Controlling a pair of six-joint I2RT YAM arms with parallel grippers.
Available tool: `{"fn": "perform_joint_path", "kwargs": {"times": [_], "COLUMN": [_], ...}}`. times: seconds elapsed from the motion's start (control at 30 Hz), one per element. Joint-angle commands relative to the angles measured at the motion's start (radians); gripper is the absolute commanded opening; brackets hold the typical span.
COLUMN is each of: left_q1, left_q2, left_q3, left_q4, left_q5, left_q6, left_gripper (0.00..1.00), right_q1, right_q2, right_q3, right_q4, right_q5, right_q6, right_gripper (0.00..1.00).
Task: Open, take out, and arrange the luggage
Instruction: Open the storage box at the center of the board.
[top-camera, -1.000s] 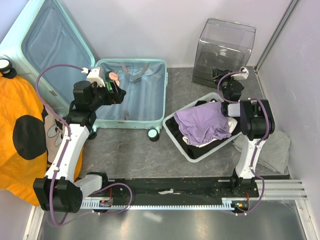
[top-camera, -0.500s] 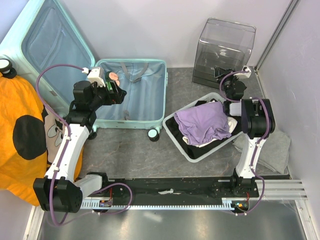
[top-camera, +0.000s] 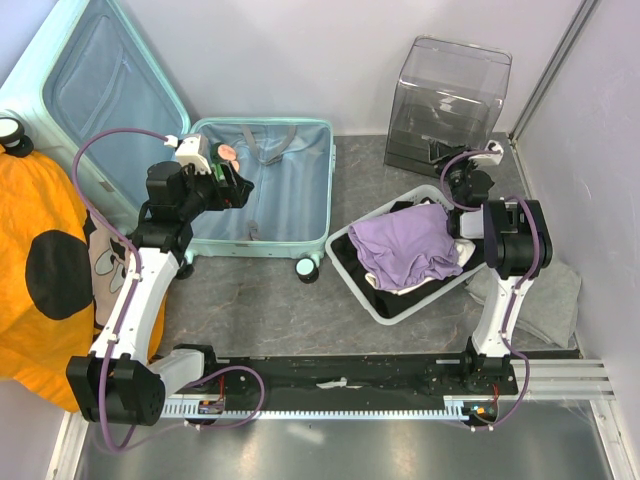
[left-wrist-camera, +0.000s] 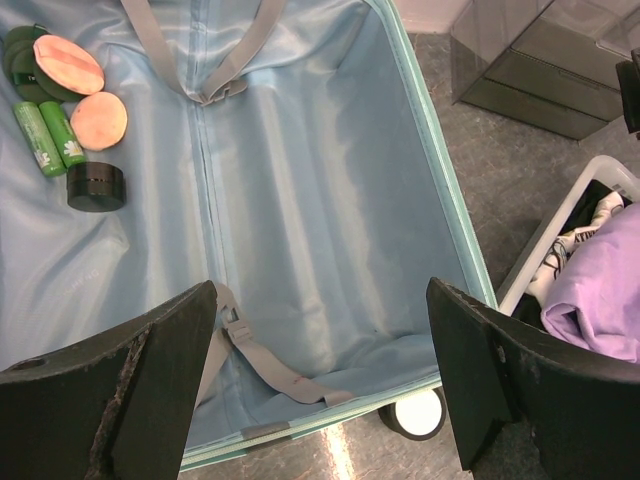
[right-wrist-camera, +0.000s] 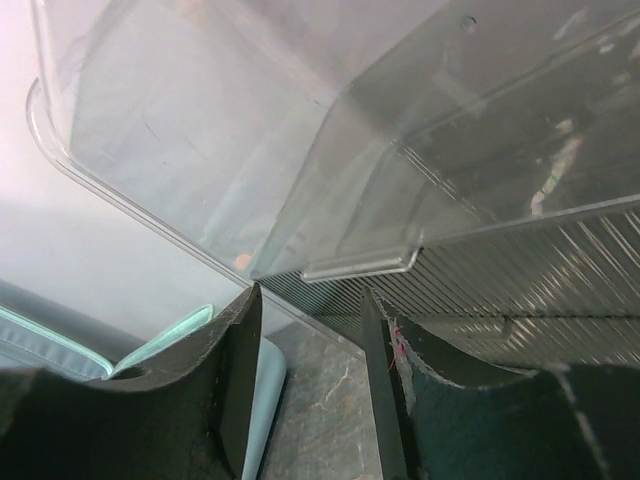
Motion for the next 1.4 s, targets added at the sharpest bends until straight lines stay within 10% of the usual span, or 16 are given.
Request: {"fn": "perform_joint_path", "kwargs": {"times": [0.0, 0.4, 1.37], "left_q1": [0.003, 0.003, 0.003], "left_q2": [-0.009, -0.009, -0.003], "left_q3": [0.003, 0.001, -0.002], "left_q4": [0.043, 0.044, 0.046], "left_q5": [0.033, 0.032, 0.026], "left_q6": [-0.007, -0.007, -0.004], "left_gripper": [0.92, 0.92, 0.92], "right_q1": [-0.006, -0.012, -0.031], "right_q2": [-0.052, 0.028, -0.001], "right_q3": [-0.029, 0.056, 0.113], "right_q4": [0.033, 0.021, 0.170], "right_q5": [-0.020, -0.014, -0.155], "right_q6": [0.028, 0.028, 0.001], "right_gripper": [0.52, 0.61, 0.39]}}
